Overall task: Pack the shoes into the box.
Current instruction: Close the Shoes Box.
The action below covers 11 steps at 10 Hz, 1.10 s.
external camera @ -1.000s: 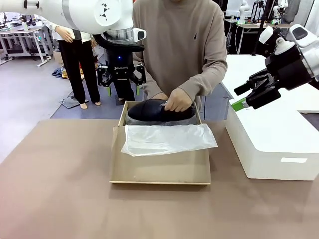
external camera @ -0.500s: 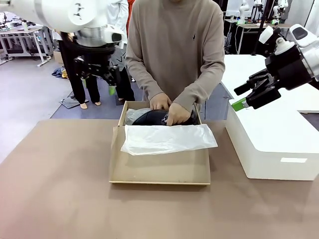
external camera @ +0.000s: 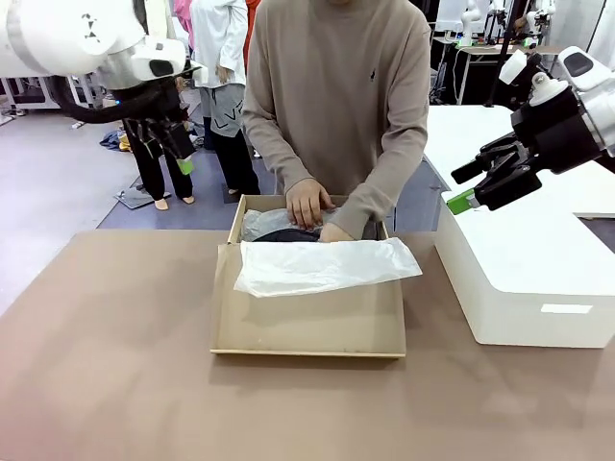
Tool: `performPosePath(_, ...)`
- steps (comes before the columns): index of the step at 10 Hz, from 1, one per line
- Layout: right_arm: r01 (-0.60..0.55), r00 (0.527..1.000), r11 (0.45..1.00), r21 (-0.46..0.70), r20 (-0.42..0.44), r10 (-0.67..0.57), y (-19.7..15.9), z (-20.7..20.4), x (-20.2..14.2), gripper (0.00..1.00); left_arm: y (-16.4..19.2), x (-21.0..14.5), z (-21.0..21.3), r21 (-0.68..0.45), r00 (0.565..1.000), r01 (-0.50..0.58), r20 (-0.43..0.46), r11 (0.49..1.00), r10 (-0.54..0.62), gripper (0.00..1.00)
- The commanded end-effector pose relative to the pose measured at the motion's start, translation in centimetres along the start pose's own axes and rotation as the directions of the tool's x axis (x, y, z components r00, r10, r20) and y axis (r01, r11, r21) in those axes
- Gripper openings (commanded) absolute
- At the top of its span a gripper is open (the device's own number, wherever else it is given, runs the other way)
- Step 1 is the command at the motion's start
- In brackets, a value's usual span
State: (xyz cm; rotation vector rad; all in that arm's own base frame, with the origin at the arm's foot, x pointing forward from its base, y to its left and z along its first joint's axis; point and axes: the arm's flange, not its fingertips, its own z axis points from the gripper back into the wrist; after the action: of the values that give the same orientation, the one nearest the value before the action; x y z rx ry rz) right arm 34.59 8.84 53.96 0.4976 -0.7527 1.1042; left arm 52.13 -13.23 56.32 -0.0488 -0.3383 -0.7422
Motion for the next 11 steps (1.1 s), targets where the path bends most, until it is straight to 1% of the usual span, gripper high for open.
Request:
performPosePath(1, -0.024, 0.999, 1.000, 0.011, 0.035, 0.024, -0.4, -0.2, 0.1, 1.00, 1.2, -1.4, 0.2, -0.078, 0.998, 0.061, -0.012, 0.995, -0.062, 0.58)
performPosePath(4, -0.024, 0.999, 1.000, 0.011, 0.035, 0.024, -0.4, -0.2, 0.1, 1.00, 2.4, -1.2, 0.2, -0.140, 0.982, 0.187, -0.010, 0.972, -0.191, 0.01)
performPosePath(5, -0.024, 0.999, 1.000, 0.011, 0.035, 0.024, -0.4, -0.2, 0.1, 1.00, 2.7, -1.1, 0.0, -0.166, 0.977, 0.202, -0.028, 0.965, -0.209, 0.00)
performPosePath(6, -0.024, 0.999, 1.000, 0.011, 0.035, 0.024, -0.4, -0.2, 0.1, 1.00, 2.5, -1.2, -0.2, -0.199, 0.965, 0.258, -0.002, 0.945, -0.264, 0.00)
performPosePath(7, -0.024, 0.999, 1.000, 0.011, 0.035, 0.024, -0.4, -0.2, 0.1, 1.00, 2.4, -1.1, -0.4, -0.200, 0.958, 0.281, 0.002, 0.939, -0.286, 0.00)
performPosePath(10, -0.024, 0.999, 1.000, 0.011, 0.035, 0.024, -0.4, -0.2, 0.1, 1.00, 1.7, -1.3, -0.3, -0.204, 0.953, 0.300, 0.023, 0.932, -0.301, 0.00)
performPosePath(11, -0.024, 0.999, 1.000, 0.011, 0.035, 0.024, -0.4, -0.2, 0.1, 1.00, 0.8, -0.5, -0.3, -0.105, 0.986, 0.121, -0.099, 0.987, -0.132, 0.00)
